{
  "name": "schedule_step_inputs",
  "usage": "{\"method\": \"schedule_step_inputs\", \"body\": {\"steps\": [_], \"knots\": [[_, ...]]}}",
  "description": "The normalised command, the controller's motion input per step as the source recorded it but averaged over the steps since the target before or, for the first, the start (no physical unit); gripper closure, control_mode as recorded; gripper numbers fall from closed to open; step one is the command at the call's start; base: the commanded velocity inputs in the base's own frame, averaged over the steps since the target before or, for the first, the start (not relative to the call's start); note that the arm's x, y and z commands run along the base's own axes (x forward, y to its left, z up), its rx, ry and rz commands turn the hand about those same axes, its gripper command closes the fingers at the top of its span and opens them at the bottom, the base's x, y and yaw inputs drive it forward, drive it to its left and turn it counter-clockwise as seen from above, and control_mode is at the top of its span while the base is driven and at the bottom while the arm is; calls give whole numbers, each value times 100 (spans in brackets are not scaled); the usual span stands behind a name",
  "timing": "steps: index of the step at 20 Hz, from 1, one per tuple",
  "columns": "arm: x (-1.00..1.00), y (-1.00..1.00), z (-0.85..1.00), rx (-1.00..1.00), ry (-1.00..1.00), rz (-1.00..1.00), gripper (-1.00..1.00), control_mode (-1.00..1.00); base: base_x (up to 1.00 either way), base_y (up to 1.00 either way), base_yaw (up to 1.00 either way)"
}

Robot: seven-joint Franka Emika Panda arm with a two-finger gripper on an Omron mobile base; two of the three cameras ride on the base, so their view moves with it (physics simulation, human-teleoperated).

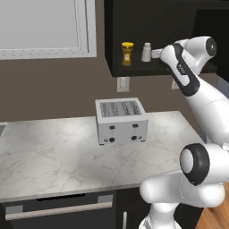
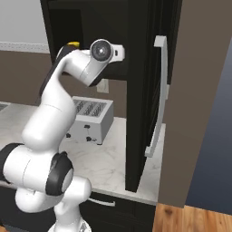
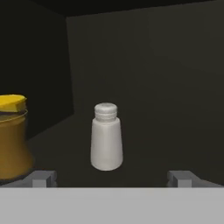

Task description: Collect the turmeric, ketchup, and shaker from the cabinet and place them next to the stove.

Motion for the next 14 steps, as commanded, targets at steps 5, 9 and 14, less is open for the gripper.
{"method": "schedule_step_inputs", "body": {"steps": [5,9,14], "knots": [[20,1,0,-3,3,1,-100,-100,0,0,0],[21,0,0,0,0,1,-100,-100,0,0,0],[19,4,0,0,0,0,-100,-100,0,0,0]]}}
